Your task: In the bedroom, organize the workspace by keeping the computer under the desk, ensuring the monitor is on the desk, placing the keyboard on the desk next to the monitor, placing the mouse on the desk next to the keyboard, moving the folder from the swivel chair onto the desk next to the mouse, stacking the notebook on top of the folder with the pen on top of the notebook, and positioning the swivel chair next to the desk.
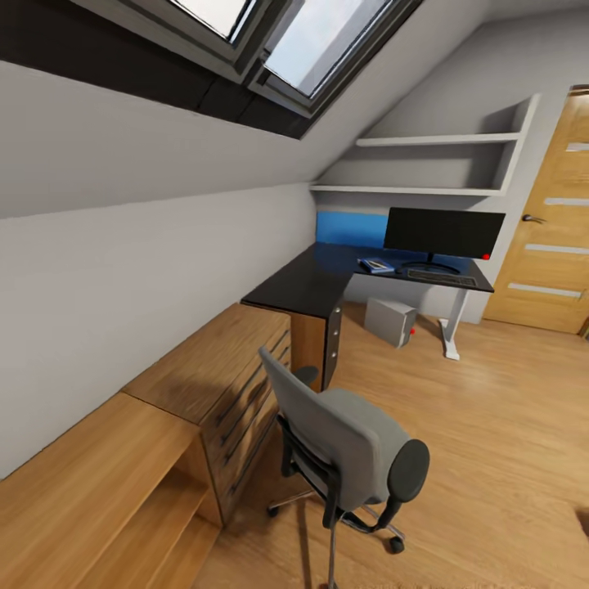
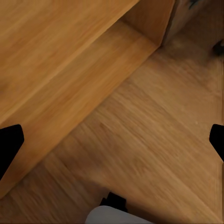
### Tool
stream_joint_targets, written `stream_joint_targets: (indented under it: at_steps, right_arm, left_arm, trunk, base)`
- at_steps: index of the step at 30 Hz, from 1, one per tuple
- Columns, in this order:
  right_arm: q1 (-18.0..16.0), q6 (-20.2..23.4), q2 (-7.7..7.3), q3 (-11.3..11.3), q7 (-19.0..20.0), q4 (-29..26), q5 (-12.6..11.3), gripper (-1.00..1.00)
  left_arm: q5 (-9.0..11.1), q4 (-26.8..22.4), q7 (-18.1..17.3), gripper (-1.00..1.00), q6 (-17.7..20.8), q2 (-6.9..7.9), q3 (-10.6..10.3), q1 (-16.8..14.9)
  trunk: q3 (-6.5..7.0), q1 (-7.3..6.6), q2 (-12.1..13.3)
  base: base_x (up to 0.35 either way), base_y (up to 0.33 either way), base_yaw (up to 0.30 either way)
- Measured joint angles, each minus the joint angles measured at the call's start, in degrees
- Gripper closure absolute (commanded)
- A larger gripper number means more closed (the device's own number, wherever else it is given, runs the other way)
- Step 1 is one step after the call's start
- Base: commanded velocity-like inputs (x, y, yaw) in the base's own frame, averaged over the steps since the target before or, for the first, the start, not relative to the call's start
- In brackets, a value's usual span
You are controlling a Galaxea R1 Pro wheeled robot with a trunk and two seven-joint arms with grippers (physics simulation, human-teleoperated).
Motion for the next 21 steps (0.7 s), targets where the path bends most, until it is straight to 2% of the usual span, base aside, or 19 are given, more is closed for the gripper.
stream_joint_targets:
  at_steps: [21]
  right_arm:
    - [0.0, 0.34, 0.07, 0.0, 0.0, 0.0, 0.0, -1.0]
  left_arm:
    - [-0.01, 0.01, 0.0, -1.0, 0.01, 0.0, -0.08, 0.0]
  trunk:
    - [0.0, 0.0, 0.0]
  base:
    - [0.0, 0.0, -0.266]
